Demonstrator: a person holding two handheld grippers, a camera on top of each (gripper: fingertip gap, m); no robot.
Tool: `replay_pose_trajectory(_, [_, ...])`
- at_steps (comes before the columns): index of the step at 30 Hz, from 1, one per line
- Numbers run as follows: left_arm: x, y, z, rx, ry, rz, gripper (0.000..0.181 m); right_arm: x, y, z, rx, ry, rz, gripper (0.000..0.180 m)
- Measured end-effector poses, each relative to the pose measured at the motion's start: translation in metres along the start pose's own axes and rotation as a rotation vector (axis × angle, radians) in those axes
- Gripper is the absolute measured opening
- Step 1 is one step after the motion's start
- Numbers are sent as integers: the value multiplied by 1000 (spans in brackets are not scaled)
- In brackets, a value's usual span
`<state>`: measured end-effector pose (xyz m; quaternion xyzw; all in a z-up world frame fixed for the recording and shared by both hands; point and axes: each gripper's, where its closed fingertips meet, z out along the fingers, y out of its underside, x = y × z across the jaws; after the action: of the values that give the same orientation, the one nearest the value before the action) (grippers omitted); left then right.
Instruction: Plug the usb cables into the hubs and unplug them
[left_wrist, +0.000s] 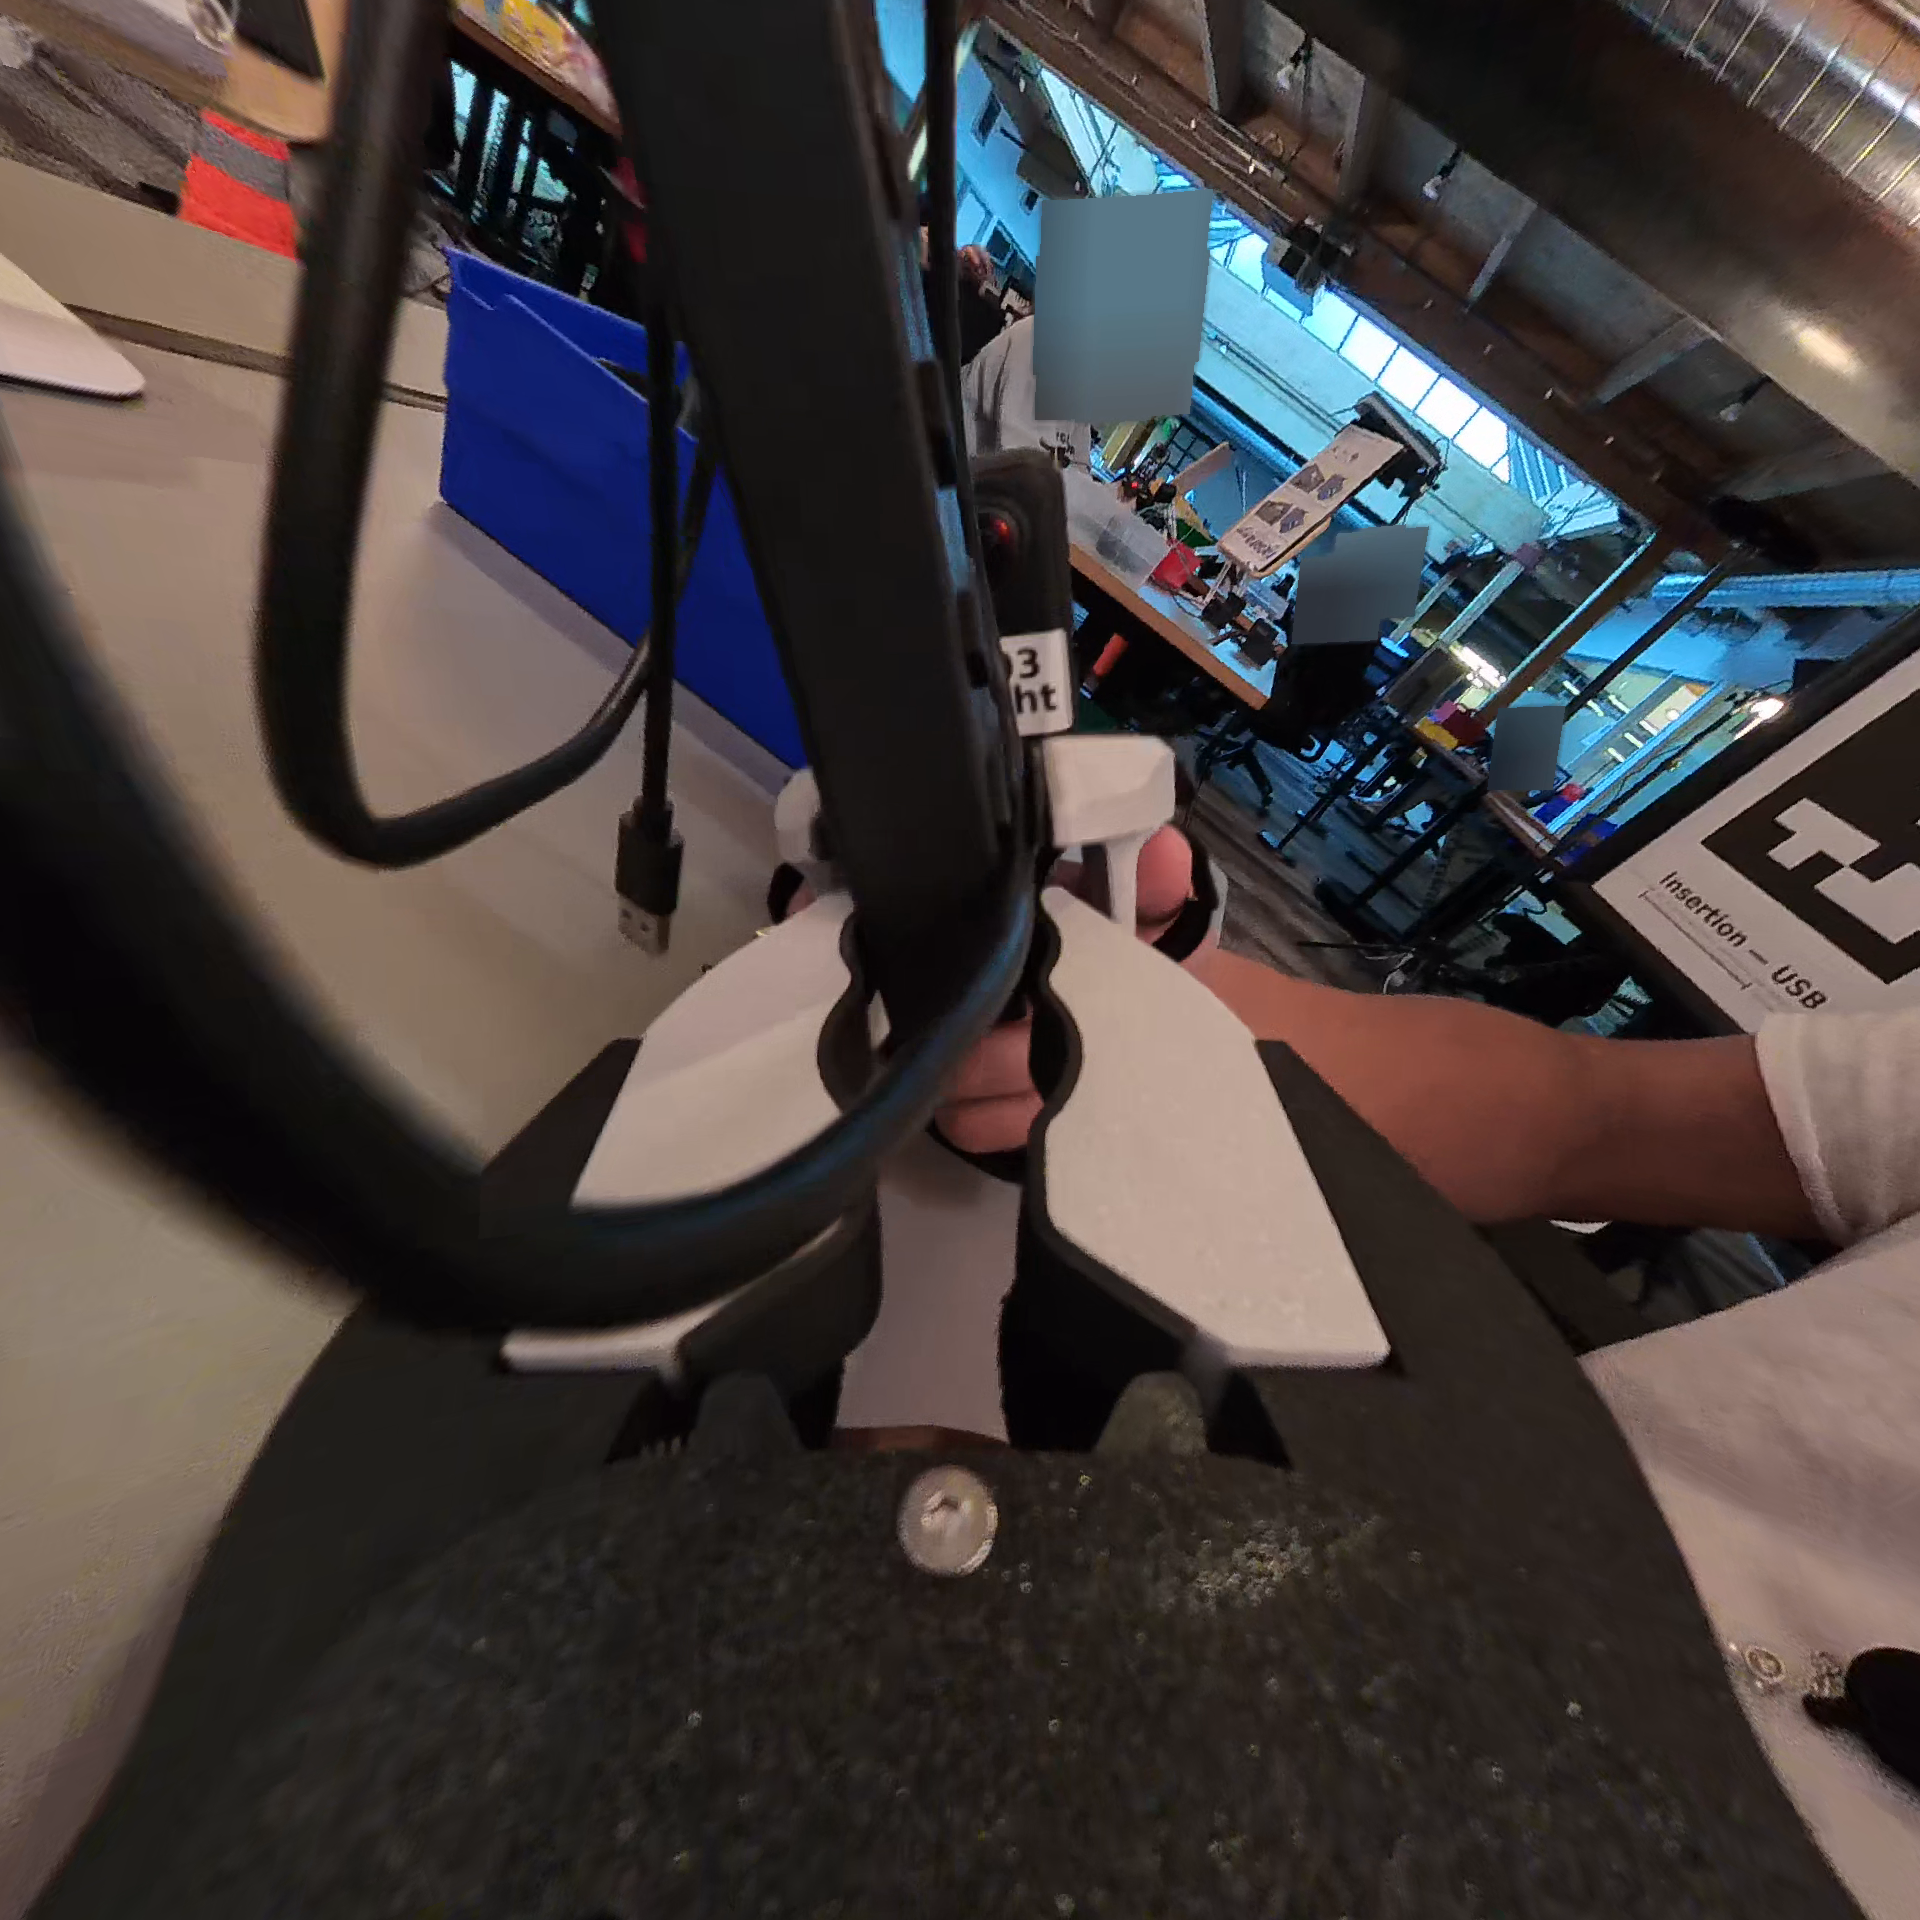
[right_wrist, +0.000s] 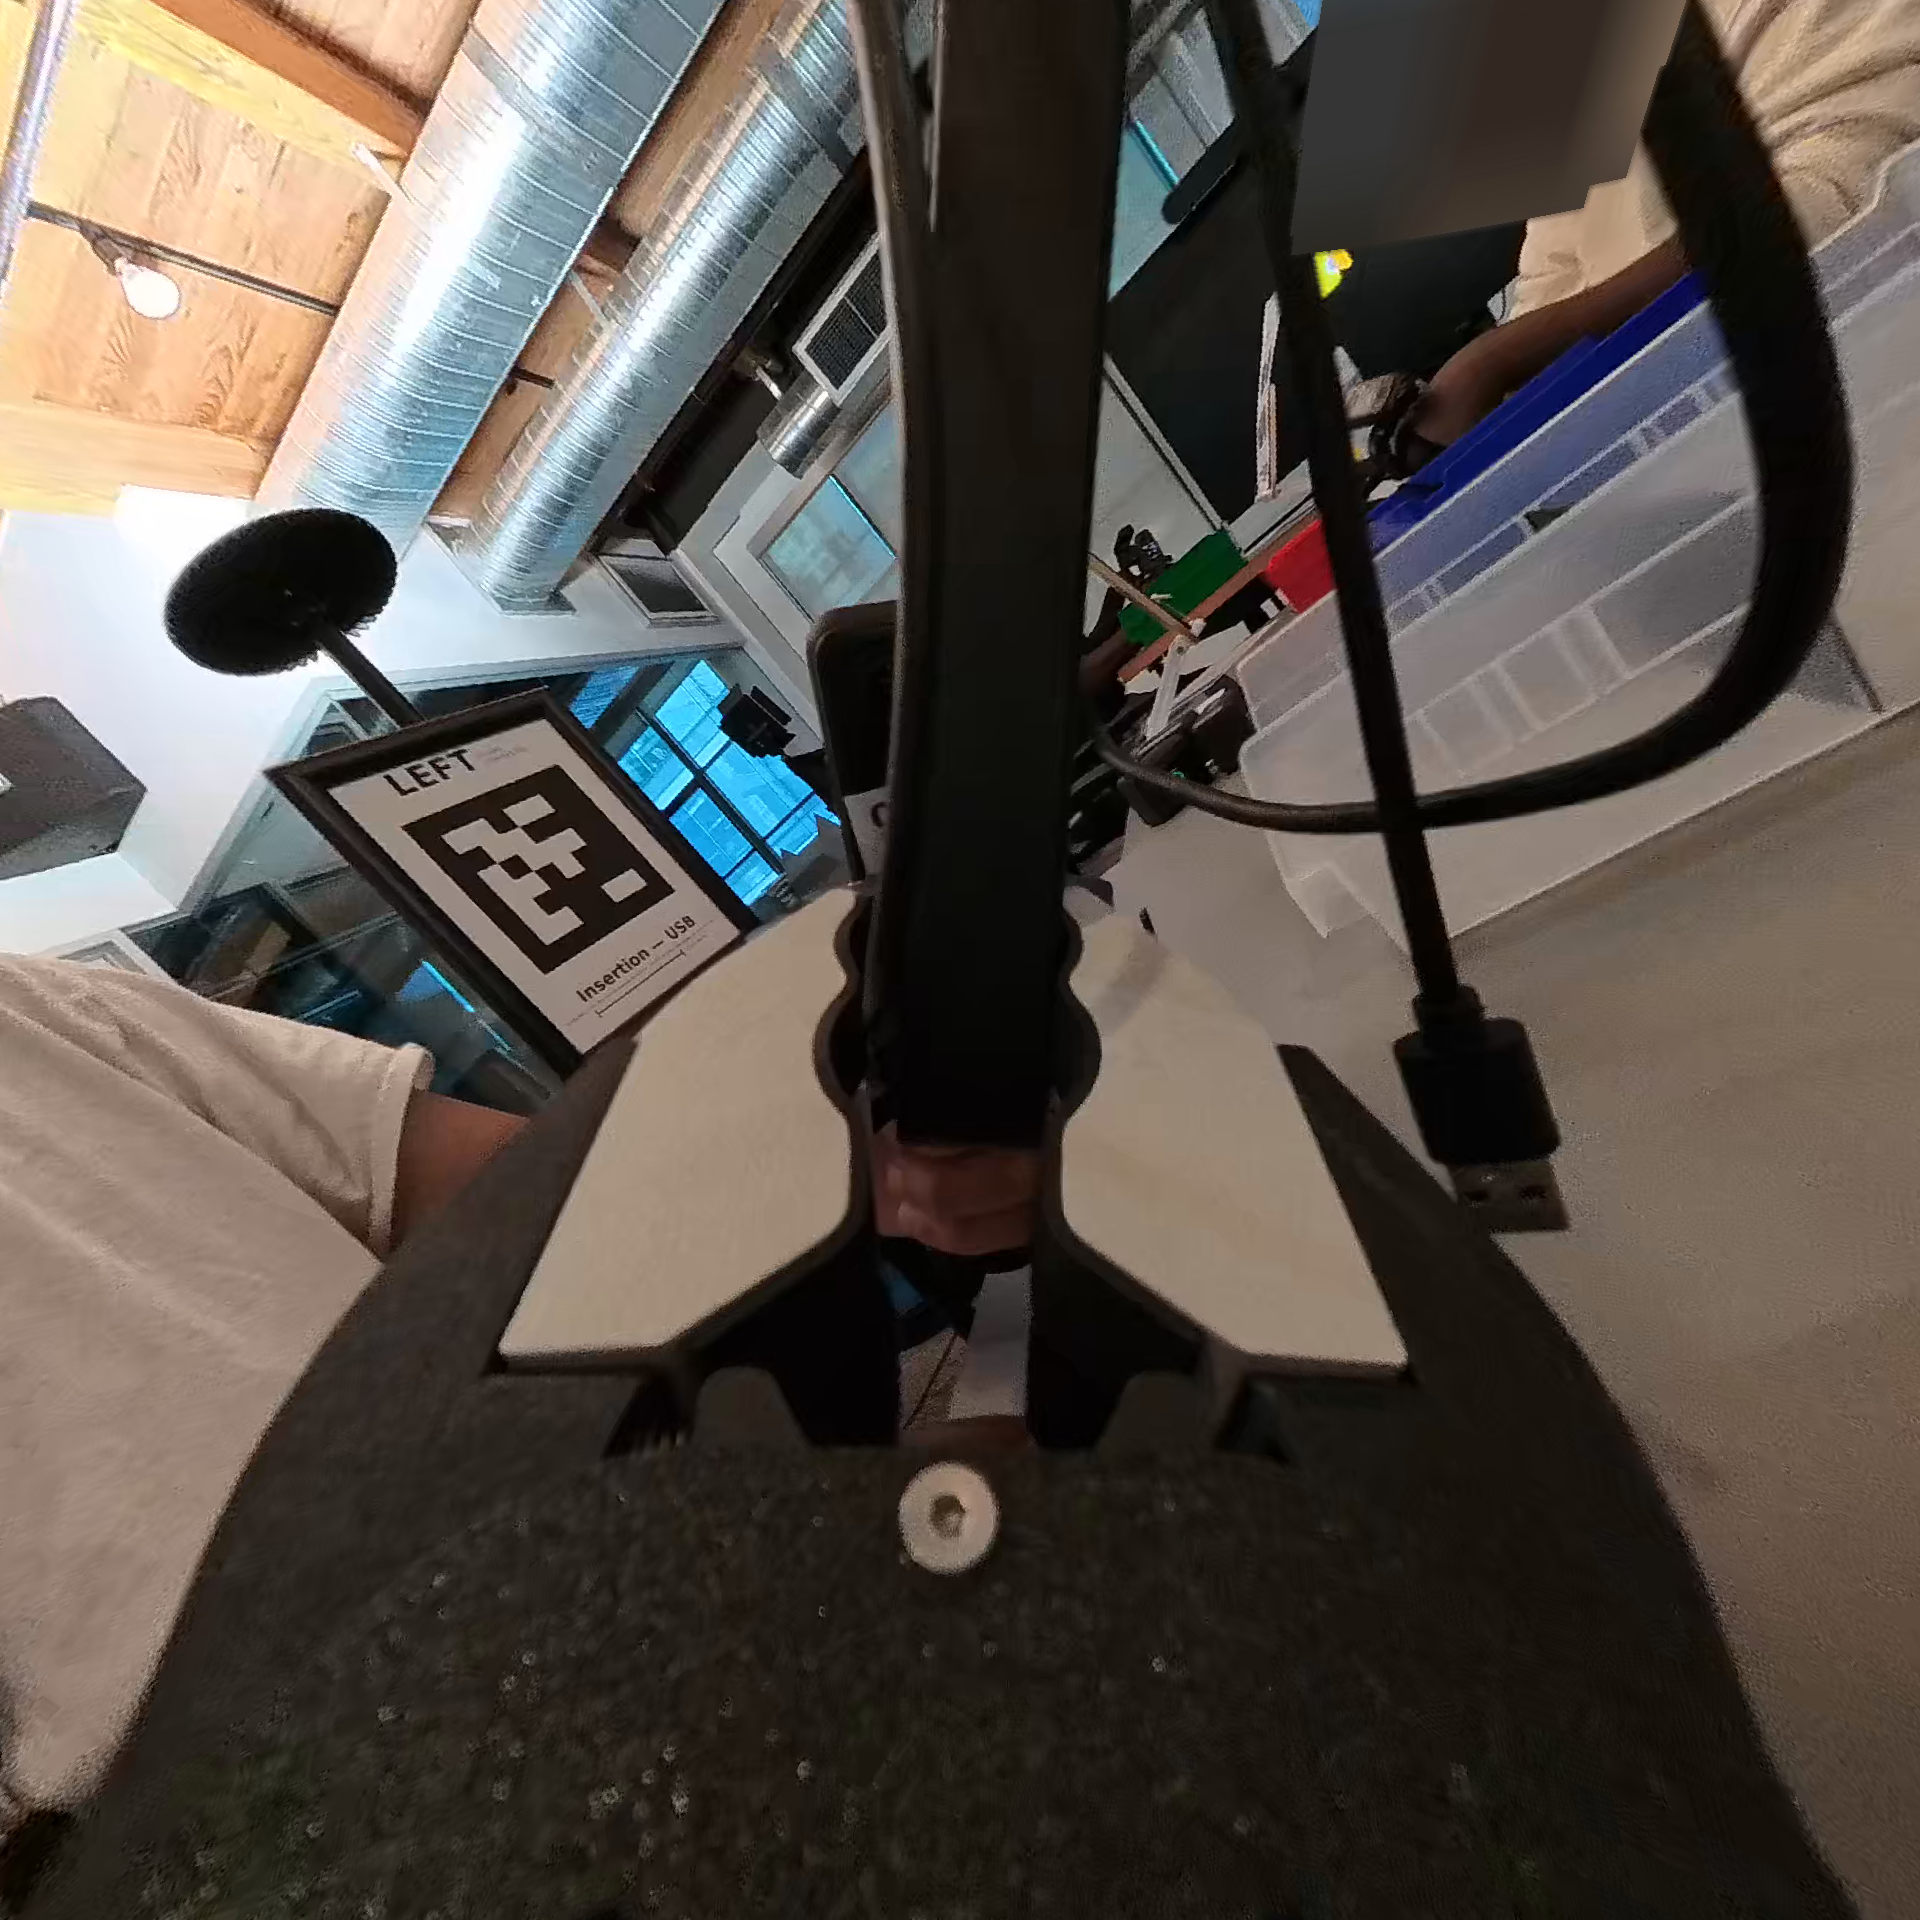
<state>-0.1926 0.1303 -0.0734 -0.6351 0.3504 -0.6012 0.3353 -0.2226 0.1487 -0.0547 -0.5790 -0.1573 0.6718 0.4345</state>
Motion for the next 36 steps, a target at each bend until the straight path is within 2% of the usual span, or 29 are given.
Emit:
replay_pose_trajectory(3, [-4,7,-3,-45,-27,41,24,1,-23,-10,58,27,10,38])
replay_pose_trajectory(4, [-4,8,-3,-48,-24,35,24,2,-32,-16,67,40,19,34])
replay_pose_trajectory(7, [-7,8,-5,-49,-15,-7,24,8,-54,-40,61,131,-64,0])
replay_pose_trajectory(12, [-6,9,-5,-35,43,-122,24,7,-127,-91,251,373,-250,0])
replay_pose_trajectory(14, [-3,9,-4,-37,63,-131,24,12,-139,-95,155,537,-354,0])
replay_pose_trajectory(17, [3,13,-2,-60,86,-125,24,18,-182,-88,-133,839,-737,0])
replay_pose_trajectory(19, [5,15,0,-69,95,-136,24,-10,-237,-63,-191,879,-971,0])
replay_pose_trajectory(21, [6,14,1,-65,92,-130,24,-39,-288,-28,-167,796,-968,0])
replay_pose_trajectory(24, [7,15,1,-80,86,-100,24,-32,-345,0,-200,809,-901,0])
replay_pose_trajectory(25, [9,16,0,-88,98,-97,24,-21,-360,0,-217,856,-885,0])
replay_pose_trajectory(27, [17,13,-2,-66,147,-91,24,14,-386,-16,-310,1061,-1001,0])
replay_pose_trajectory(28, [24,9,-3,-35,187,-88,24,37,-390,-29,-385,1164,-1054,0])
replay_pose_trajectory(30, [44,-7,-10,59,297,-96,24,93,-362,-50,-578,1248,-996,0])
replay_pose_trajectory(32, [50,-16,-17,106,317,-67,24,145,-302,-72,-819,1247,-891,0])
replay_pose_trajectory(34, [42,-18,-20,105,270,-40,24,178,-229,-88,-1025,1167,-767,1])
replay_pose_trajectory(36, [30,-20,-23,123,224,-47,24,191,-180,-98,-1081,1101,-684,13])
